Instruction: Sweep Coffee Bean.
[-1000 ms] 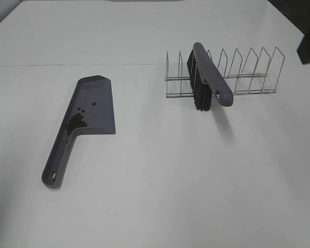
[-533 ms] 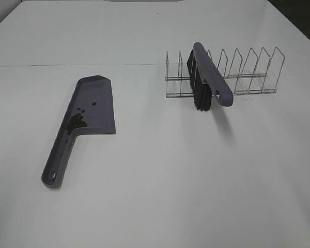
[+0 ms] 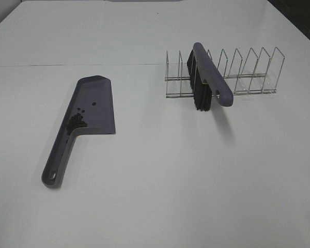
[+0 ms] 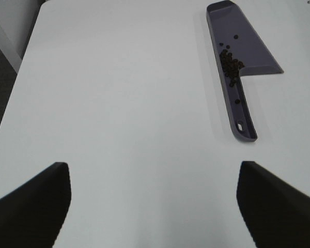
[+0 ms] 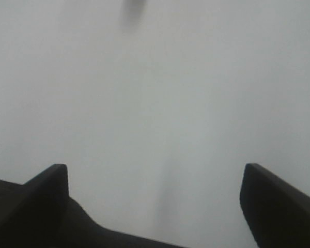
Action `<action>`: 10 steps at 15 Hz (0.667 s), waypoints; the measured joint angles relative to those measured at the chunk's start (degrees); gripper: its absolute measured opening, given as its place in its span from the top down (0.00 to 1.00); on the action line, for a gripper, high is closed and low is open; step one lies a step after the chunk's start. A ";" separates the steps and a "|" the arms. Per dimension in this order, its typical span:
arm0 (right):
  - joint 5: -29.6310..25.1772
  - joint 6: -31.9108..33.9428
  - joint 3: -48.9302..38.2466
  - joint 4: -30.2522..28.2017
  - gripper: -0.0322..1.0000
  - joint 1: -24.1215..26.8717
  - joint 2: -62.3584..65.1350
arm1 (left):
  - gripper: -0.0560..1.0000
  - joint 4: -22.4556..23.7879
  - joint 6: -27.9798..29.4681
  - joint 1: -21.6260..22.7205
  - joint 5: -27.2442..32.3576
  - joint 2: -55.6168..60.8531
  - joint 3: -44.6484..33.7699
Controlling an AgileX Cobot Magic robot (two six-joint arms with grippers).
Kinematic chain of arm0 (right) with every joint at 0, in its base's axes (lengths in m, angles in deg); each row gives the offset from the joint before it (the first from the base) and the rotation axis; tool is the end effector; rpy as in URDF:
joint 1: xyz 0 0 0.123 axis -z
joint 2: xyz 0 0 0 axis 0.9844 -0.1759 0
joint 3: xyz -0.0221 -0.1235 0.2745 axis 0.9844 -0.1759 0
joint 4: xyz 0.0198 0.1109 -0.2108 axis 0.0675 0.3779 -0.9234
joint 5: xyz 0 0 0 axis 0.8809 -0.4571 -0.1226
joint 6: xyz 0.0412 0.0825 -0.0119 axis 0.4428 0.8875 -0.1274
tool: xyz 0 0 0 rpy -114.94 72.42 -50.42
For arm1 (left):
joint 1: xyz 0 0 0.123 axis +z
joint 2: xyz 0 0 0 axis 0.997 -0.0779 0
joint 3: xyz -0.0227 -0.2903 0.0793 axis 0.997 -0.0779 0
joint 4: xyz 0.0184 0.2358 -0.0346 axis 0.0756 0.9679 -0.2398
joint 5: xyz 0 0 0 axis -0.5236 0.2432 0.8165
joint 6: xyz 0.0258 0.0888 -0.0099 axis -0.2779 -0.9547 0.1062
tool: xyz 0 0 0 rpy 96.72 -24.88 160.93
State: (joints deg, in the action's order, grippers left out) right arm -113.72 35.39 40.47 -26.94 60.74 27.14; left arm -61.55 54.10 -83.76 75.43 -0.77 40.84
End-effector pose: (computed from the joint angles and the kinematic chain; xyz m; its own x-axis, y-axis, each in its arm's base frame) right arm 0.0579 0.0088 0.2610 -0.7722 -0.1362 -0.6206 -0.1635 0.9865 -0.0130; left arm -0.0109 -0.0064 0.2784 -0.5738 0.0462 -0.8177 0.0598 0.9981 0.0145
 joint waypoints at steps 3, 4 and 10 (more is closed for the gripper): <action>0.46 0.06 0.00 0.80 0.23 0.00 4.87 | 0.19 -0.23 0.00 0.00 0.00 4.53 0.00; 0.46 0.06 0.00 0.80 0.23 0.00 6.47 | 0.19 -0.34 0.00 0.00 0.00 6.02 0.00; -1.83 0.06 0.11 0.97 0.23 0.00 12.72 | 0.19 -0.40 0.52 0.00 0.00 8.94 0.00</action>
State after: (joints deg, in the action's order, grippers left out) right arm -115.56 35.45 40.59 -25.97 60.74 39.86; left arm -61.95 54.61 -83.76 75.43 8.17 40.84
